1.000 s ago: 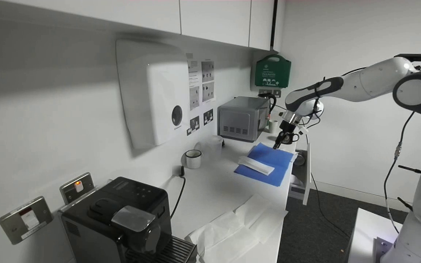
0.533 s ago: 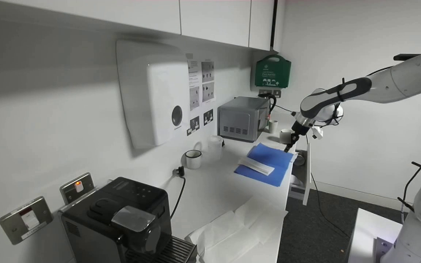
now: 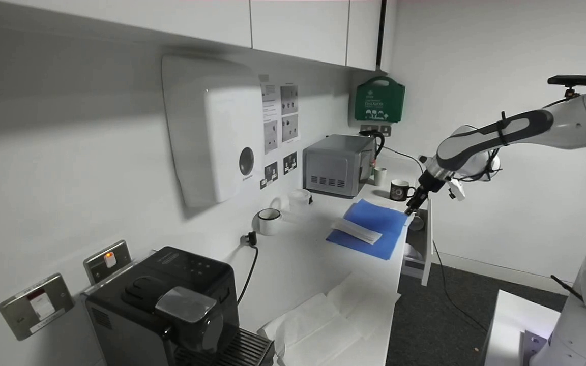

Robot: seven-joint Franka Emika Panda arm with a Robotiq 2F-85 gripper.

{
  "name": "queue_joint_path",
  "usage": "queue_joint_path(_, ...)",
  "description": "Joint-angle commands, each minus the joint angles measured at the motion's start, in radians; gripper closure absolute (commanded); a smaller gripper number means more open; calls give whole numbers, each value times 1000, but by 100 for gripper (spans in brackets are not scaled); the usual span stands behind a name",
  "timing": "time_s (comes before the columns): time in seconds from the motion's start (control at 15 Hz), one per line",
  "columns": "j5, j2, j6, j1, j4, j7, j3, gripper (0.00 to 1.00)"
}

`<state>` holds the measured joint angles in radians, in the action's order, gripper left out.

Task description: Move the paper to the right

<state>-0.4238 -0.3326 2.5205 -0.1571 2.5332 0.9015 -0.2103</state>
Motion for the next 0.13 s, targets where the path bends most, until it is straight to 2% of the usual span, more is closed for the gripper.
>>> queue_joint_path(0.0,24,-14,5,43,10,-16,-42,0)
queue_joint_path(0.07,24,-20,5,45,15,-16,-44,0)
